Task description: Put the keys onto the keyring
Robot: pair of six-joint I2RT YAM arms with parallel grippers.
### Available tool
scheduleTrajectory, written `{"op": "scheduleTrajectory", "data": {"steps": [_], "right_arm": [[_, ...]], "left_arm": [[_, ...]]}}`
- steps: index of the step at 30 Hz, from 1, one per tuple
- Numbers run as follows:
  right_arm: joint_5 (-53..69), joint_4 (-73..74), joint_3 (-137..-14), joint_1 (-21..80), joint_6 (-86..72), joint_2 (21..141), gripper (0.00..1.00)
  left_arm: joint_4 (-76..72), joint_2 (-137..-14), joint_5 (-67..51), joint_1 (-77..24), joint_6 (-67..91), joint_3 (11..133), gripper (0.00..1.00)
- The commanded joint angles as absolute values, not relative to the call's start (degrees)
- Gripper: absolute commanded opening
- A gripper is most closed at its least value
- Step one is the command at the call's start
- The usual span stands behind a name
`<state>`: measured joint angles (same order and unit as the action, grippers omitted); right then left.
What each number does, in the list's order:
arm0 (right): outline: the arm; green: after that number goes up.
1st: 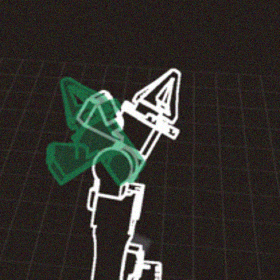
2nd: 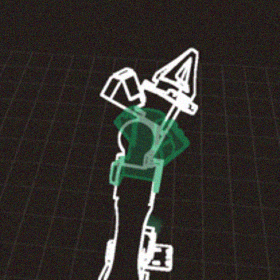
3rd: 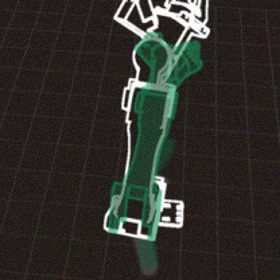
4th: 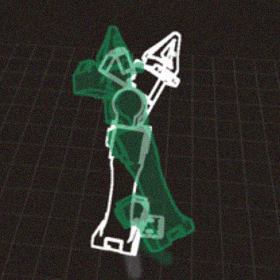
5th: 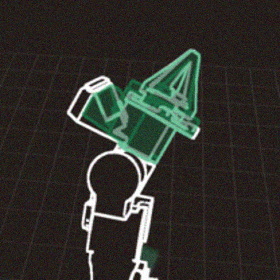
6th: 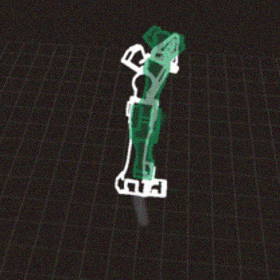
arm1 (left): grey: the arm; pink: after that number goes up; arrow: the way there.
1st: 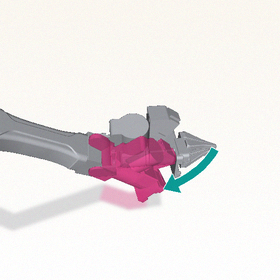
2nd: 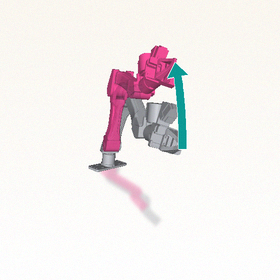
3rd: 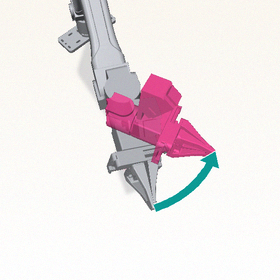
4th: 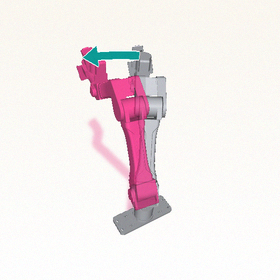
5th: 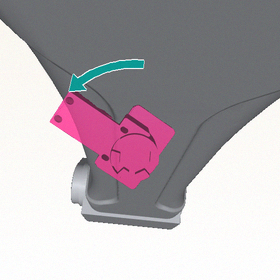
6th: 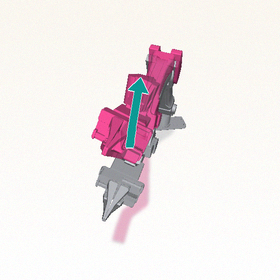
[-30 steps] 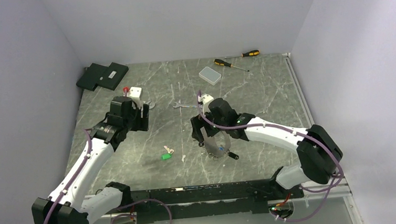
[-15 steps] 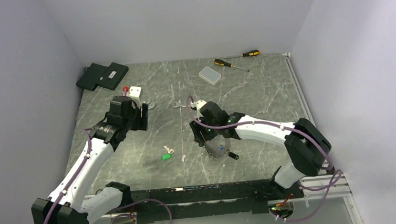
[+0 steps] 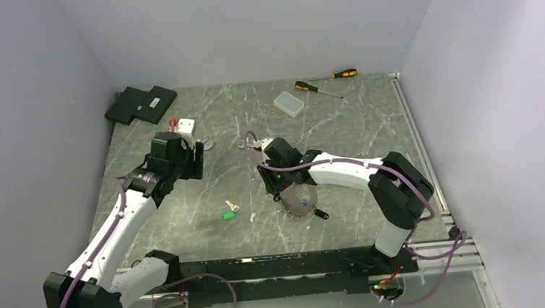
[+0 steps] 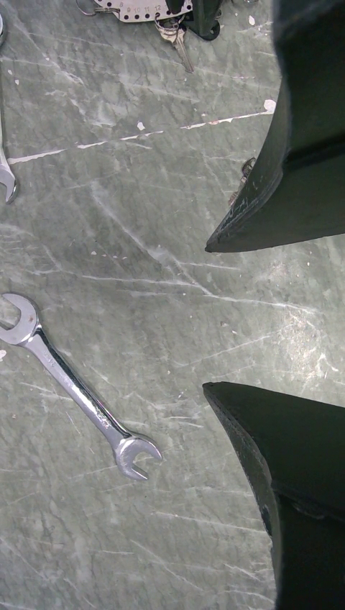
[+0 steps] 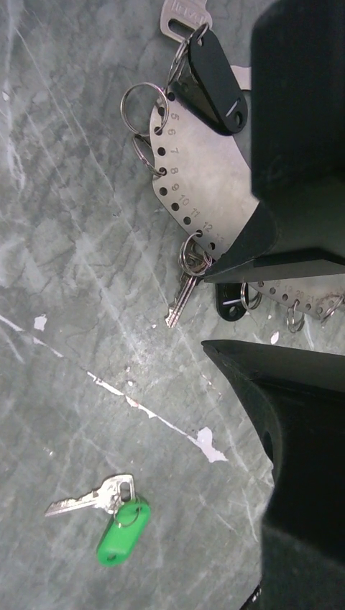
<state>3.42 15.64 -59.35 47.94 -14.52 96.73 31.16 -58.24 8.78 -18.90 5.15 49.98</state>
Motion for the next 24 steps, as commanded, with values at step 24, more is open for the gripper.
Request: {"op": "scheduleTrajectory", "data": {"steps": [24], "right_arm": [[-2.32, 17.23, -63.33, 48.19, -13.53, 102.77, 0.31]], "left_arm": [[29.98, -57.01, 7.95, -19.07, 4.66, 51.77, 0.7]]}}
